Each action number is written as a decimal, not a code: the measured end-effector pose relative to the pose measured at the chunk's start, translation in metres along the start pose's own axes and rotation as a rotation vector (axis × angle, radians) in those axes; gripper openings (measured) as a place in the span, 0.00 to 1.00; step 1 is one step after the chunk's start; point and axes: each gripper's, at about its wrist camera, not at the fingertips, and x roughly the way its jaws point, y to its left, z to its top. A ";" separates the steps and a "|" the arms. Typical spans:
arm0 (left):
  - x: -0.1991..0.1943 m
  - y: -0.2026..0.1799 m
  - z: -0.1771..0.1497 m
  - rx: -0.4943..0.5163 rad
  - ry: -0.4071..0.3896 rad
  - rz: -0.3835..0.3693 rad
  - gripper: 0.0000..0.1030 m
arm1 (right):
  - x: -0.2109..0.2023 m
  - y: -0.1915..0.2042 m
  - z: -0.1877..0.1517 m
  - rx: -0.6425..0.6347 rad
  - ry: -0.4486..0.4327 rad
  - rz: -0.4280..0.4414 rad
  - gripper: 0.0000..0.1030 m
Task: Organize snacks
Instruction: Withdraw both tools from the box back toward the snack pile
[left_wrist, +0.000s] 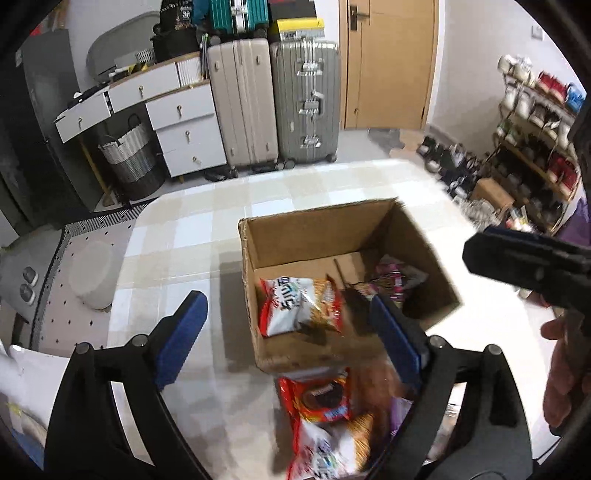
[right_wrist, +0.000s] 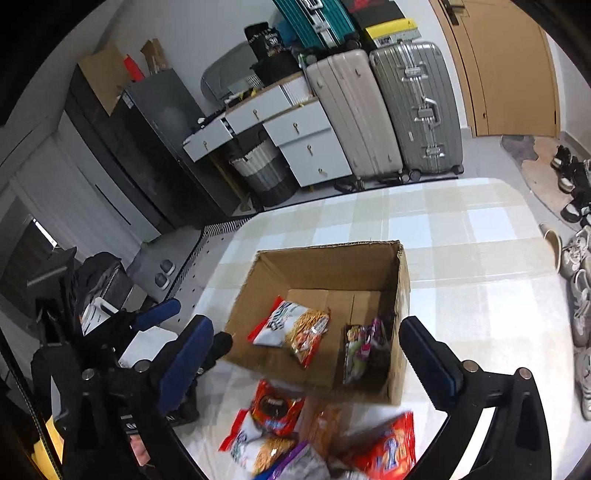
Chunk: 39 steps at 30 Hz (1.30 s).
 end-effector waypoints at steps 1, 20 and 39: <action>-0.010 -0.001 -0.002 -0.002 -0.017 -0.011 0.87 | -0.010 0.004 -0.004 -0.011 -0.011 0.001 1.00; -0.234 -0.003 -0.118 -0.100 -0.331 -0.003 0.99 | -0.171 0.071 -0.125 -0.107 -0.283 -0.052 1.00; -0.123 -0.015 -0.242 -0.143 -0.056 -0.040 0.99 | -0.144 0.041 -0.230 -0.106 -0.237 -0.152 1.00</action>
